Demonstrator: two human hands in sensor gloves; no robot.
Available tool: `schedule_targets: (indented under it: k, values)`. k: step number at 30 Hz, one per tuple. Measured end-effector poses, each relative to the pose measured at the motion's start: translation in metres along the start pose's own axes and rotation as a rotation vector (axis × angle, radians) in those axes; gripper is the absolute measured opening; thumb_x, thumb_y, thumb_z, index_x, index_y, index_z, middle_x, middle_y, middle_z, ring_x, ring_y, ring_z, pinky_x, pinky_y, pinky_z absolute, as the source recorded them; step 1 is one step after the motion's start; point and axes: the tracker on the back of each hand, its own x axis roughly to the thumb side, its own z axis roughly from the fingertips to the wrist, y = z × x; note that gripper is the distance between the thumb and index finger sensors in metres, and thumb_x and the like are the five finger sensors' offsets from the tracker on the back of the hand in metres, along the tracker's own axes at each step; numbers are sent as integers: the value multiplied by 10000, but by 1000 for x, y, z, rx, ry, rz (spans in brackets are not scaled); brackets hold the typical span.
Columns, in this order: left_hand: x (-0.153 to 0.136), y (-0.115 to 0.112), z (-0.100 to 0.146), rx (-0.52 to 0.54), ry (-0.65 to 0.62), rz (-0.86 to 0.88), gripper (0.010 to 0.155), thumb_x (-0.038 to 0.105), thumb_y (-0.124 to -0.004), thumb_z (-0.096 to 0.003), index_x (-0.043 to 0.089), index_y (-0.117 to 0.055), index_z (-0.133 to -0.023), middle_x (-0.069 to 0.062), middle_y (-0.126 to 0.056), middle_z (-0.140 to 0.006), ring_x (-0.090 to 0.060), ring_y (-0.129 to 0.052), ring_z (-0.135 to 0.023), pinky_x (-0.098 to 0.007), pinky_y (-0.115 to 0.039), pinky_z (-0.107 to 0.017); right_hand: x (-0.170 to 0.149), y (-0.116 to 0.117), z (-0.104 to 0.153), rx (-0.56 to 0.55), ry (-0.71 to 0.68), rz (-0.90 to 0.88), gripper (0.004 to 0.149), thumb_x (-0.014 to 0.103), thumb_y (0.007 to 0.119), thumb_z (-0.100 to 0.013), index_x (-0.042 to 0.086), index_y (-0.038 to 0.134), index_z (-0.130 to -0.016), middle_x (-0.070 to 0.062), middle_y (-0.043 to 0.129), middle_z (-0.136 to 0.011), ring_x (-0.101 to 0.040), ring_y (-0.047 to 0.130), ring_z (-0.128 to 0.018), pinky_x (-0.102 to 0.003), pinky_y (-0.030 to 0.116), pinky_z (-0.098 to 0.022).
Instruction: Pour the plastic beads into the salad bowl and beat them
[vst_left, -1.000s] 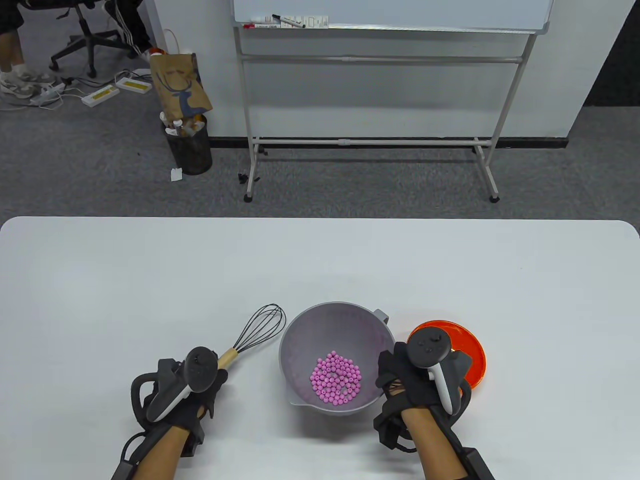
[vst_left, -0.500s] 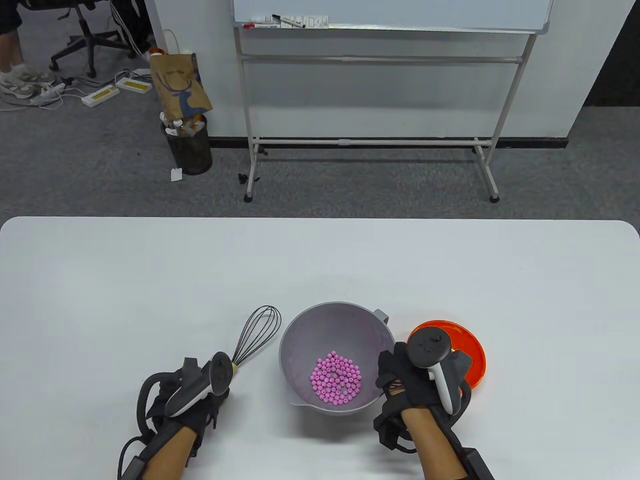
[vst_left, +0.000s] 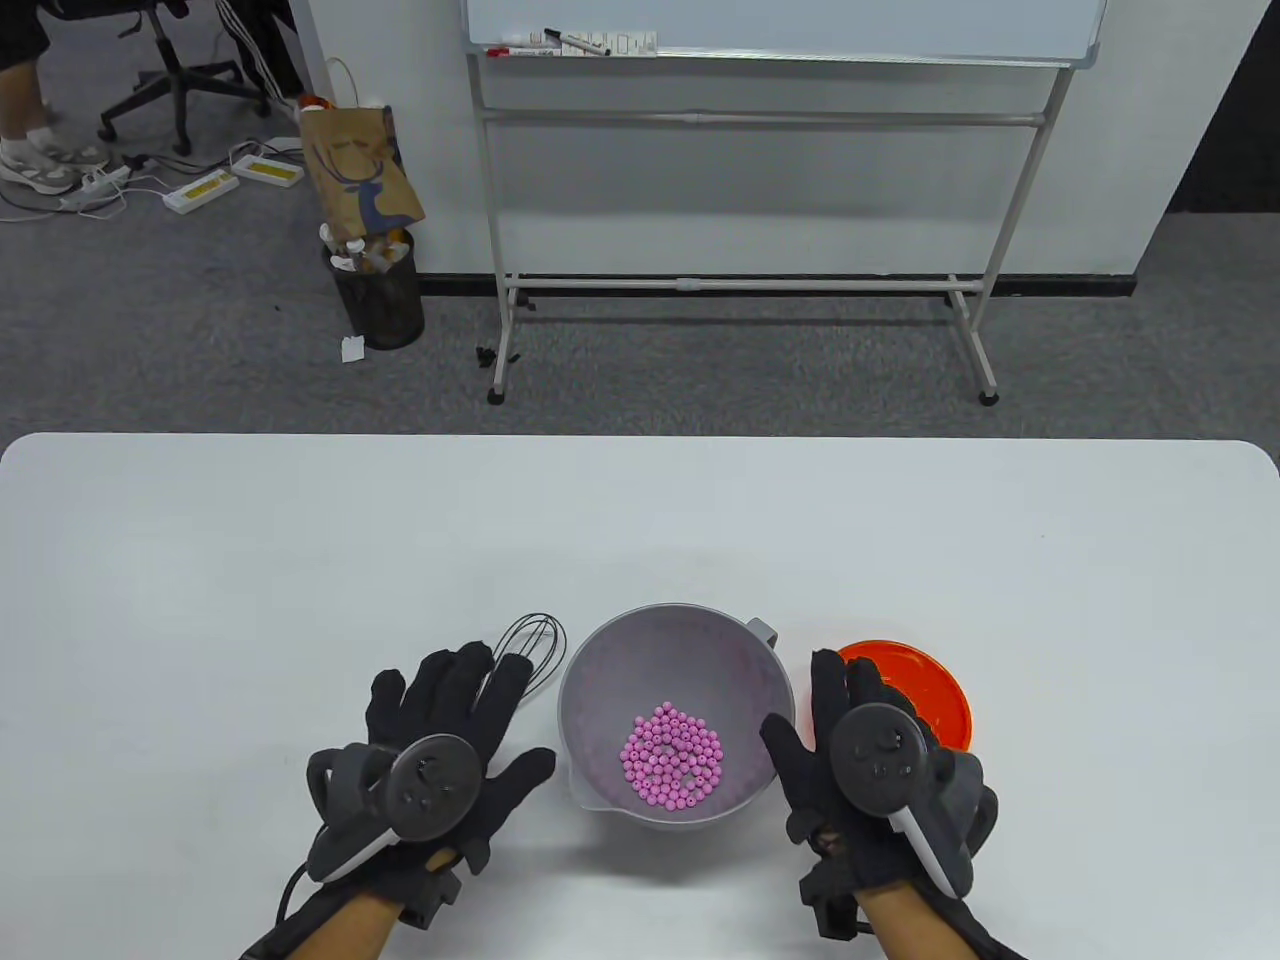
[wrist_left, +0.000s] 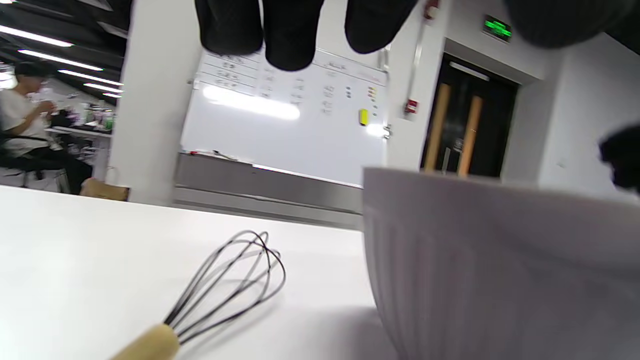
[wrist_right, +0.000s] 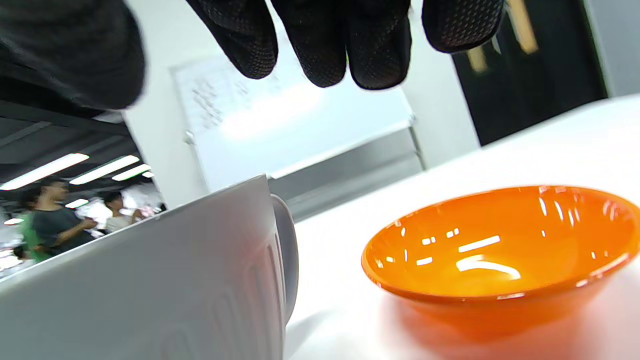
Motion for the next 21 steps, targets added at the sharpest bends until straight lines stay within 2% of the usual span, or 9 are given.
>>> schedule_targets:
  k: [2,5,14,21]
  values:
    - [1,-9,2,-34,-6,-60,836,777,-580,-414,385,-387,-1127,-102,-343,-1273,-441,-345,-1170,-783,-209,-697,-6,8,14,9,-132,20,832,715,786,-409,352,507,-1104,-37,420,-1211,-366,447,-1164,-657,403,-772]
    - [-3,-21,5,-72,-5,-66,847,788,-536,-414,374,-353,-1130,-109,-290,-1274,-442,-280,-1175,-779,-194,-691,-6,7,24,57,-190,56,848,747,759,-403,398,454,-1113,3,313,-1236,-337,284,-1202,-676,300,-789]
    - [-7,-30,7,-91,-4,-83,841,787,-543,-416,377,-362,-1128,-112,-305,-1270,-433,-318,-1169,-774,-199,-691,-6,15,25,114,-198,64,850,754,744,-405,388,455,-1115,-6,298,-1235,-314,224,-1201,-677,248,-786]
    - [-5,-31,8,-81,-3,-83,839,781,-557,-414,375,-379,-1126,-111,-325,-1267,-428,-336,-1170,-771,-201,-695,-2,17,24,112,-207,76,850,755,740,-405,381,463,-1116,-9,306,-1235,-315,222,-1200,-676,229,-785]
